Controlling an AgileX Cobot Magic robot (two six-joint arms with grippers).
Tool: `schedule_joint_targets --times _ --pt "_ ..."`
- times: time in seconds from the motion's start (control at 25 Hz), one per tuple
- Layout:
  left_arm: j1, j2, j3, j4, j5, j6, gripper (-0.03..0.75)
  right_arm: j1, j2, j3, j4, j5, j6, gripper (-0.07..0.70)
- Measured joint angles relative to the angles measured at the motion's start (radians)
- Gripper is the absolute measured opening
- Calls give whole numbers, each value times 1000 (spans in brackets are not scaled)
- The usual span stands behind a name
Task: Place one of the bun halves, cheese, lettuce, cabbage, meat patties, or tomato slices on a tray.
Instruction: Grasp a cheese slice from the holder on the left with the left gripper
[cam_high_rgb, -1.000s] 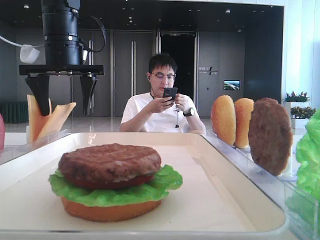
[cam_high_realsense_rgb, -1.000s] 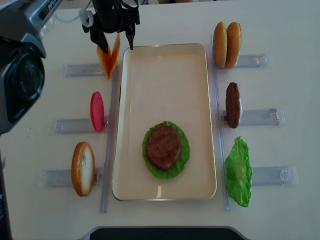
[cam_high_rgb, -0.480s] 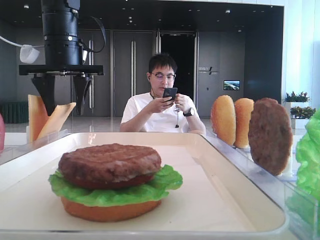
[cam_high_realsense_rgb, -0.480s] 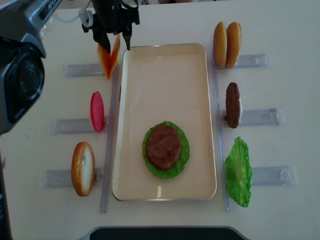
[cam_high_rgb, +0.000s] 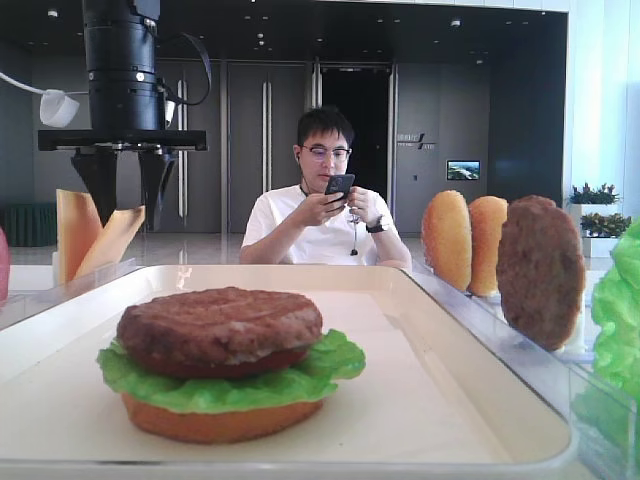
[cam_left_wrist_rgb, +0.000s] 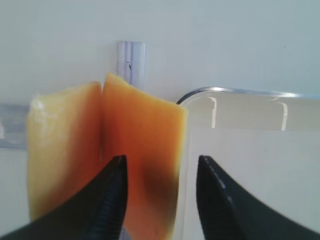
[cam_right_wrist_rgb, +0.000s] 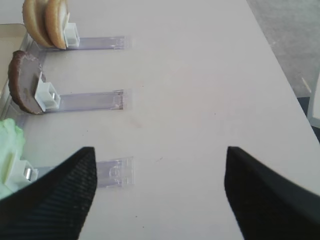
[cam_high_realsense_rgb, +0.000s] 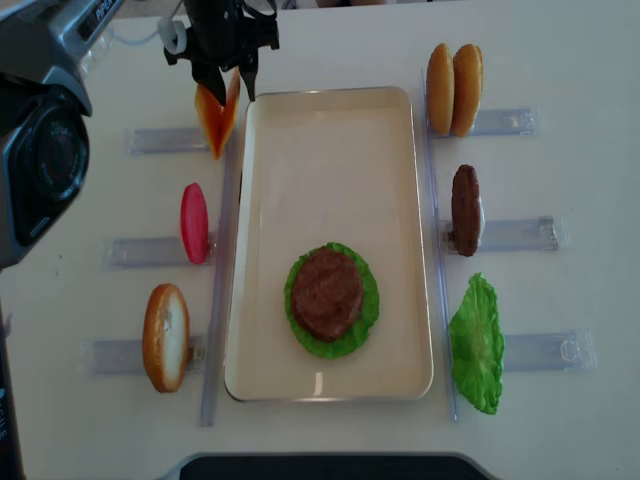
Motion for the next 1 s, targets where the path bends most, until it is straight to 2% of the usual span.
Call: schedule_joint_targets --times 0.48,1.0 --pt "0 0 0 2 0 10 54 0 0 0 0 0 0 535" --pt "5 -64 0 -11 4 24 33 0 0 0 0 0 0 535"
